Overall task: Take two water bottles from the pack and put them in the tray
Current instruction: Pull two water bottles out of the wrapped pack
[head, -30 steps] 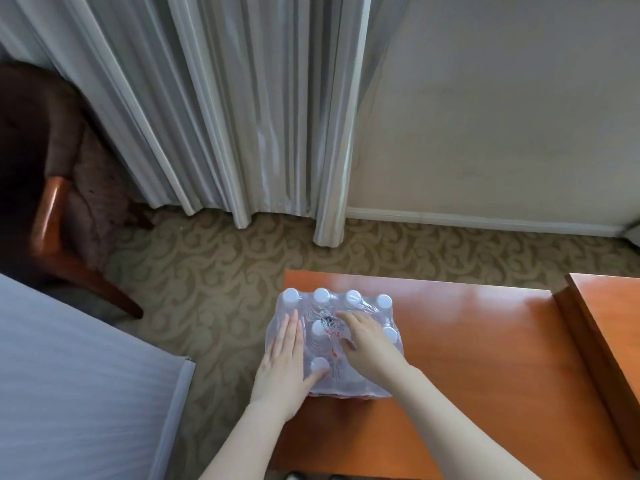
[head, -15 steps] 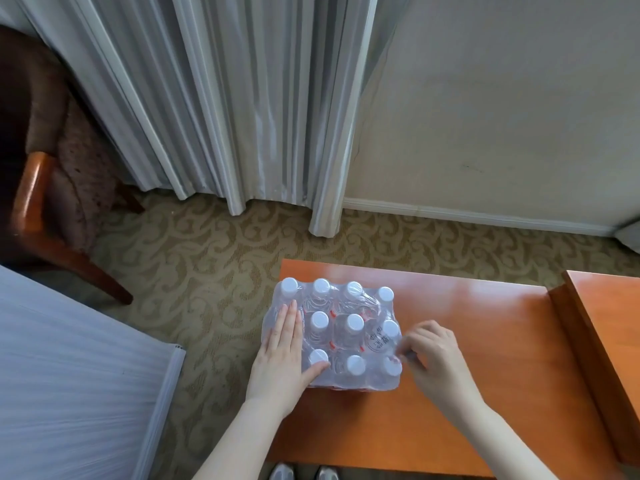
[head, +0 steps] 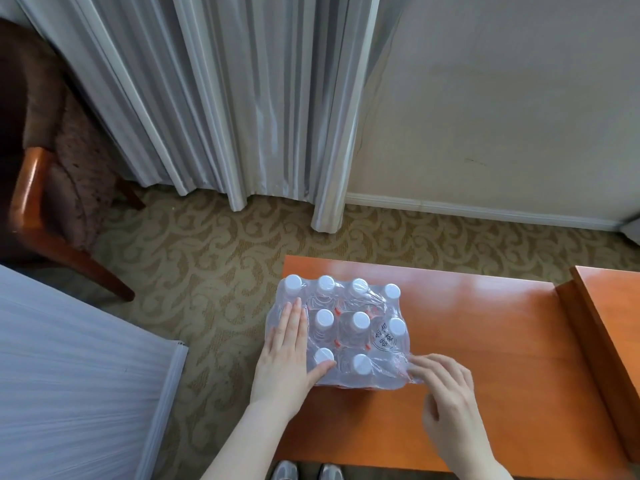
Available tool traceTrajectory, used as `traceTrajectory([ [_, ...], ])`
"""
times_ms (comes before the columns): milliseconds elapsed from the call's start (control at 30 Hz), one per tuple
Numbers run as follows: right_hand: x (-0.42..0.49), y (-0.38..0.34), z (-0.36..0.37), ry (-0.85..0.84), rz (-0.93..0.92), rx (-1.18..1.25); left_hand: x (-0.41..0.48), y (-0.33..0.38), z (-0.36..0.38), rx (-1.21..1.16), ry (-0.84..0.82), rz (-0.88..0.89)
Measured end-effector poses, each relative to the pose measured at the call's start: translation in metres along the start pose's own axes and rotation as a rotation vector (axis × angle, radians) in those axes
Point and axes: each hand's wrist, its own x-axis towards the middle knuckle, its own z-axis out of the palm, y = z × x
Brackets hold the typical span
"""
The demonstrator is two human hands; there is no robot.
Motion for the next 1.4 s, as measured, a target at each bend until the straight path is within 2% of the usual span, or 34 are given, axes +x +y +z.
traceTrajectory([
  [67, 0.025, -0.015, -0.005, 0.051, 0.067, 0.073, 0.000, 0.000, 0.001, 0.001, 0.000, 0.003],
  [167, 0.073, -0.046, 0.004, 0.021, -0.019, 0.126, 0.001, -0.001, 0.002, 0.009, -0.005, 0.002],
  [233, 0.099, -0.063, 0.022, -0.103, -0.110, 0.059, 0.002, -0.001, 0.004, 0.014, -0.001, -0.004],
  [367, 0.117, -0.070, 0.067, -0.513, -0.186, -0.318, 0.003, -0.001, 0.005, -0.024, -0.001, -0.018],
  [433, 0.118, -0.069, 0.079, -0.558, -0.154, -0.374, 0.002, -0.001, 0.004, -0.012, 0.000, -0.007],
  [667, 0.116, -0.069, 0.092, -0.398, -0.043, -0.187, 0.002, -0.001, 0.004, -0.018, -0.001, -0.003],
  [767, 0.117, -0.070, 0.079, -0.315, -0.064, -0.120, 0.002, -0.001, 0.004, -0.013, -0.006, -0.009],
  [1133, 0.136, -0.099, -0.058, -0.034, -0.060, 0.227, -0.002, 0.000, -0.009, -0.056, -0.048, -0.007],
  [1233, 0.140, -0.104, -0.083, 0.001, -0.071, 0.234, 0.002, 0.003, -0.027, -0.233, -0.089, -0.021],
  [1333, 0.143, -0.109, -0.094, -0.011, -0.097, 0.193, 0.009, 0.013, -0.069, -0.583, 0.040, -0.073],
  [1400, 0.144, -0.112, -0.095, -0.030, -0.105, 0.169, 0.015, 0.023, -0.104, -0.782, 0.115, -0.022],
])
